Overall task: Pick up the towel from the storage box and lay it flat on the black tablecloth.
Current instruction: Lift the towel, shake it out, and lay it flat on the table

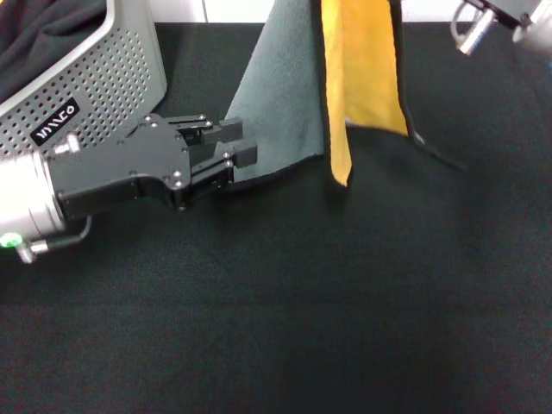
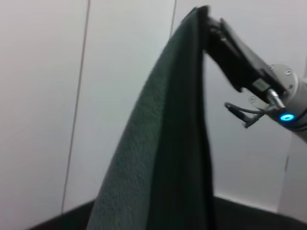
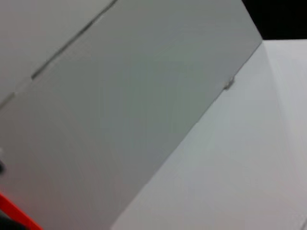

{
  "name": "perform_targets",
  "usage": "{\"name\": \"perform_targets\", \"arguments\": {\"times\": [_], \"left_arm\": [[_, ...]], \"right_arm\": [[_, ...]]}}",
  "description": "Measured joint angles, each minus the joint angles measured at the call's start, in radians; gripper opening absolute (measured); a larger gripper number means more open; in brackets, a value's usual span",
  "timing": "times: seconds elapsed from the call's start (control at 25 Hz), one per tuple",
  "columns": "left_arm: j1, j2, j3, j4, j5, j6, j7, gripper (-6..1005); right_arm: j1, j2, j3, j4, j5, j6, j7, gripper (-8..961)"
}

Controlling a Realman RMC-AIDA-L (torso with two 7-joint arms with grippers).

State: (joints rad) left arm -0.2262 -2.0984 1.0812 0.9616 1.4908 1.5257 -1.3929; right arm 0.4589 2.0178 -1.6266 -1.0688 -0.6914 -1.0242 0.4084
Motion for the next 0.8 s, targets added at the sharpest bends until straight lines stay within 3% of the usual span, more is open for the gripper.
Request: {"name": "perform_targets", "arguments": {"times": [0.12, 0.24, 0.44, 0.8], "left_arm": [[-0.006, -0.003, 0.002, -0.148, -0.08, -0.003, 0.138, 388], [-0.036, -0.004, 0.003, -0.348, -0.174, -0.017, 0.303, 406], [-0.094, -0.007, 0.003, -0.571, -0.245, -0.054, 0.499, 436], [-0.205, -0.009, 0.003, -0.81, -0.372, -0.067, 0.693, 450]], "right_arm": [[0.017, 0.004, -0.004, -0.02, -0.009, 0.057, -0.006, 12], [0.044, 0.006, 0.002, -0.015, -0.011, 0.078, -0.006, 13], [0.093, 0.006, 0.028, 0.004, -0.004, 0.089, -0.001, 14], [0.181, 0.007, 0.049, 0.08, 0.009, 0.104, 0.015, 17]]}}
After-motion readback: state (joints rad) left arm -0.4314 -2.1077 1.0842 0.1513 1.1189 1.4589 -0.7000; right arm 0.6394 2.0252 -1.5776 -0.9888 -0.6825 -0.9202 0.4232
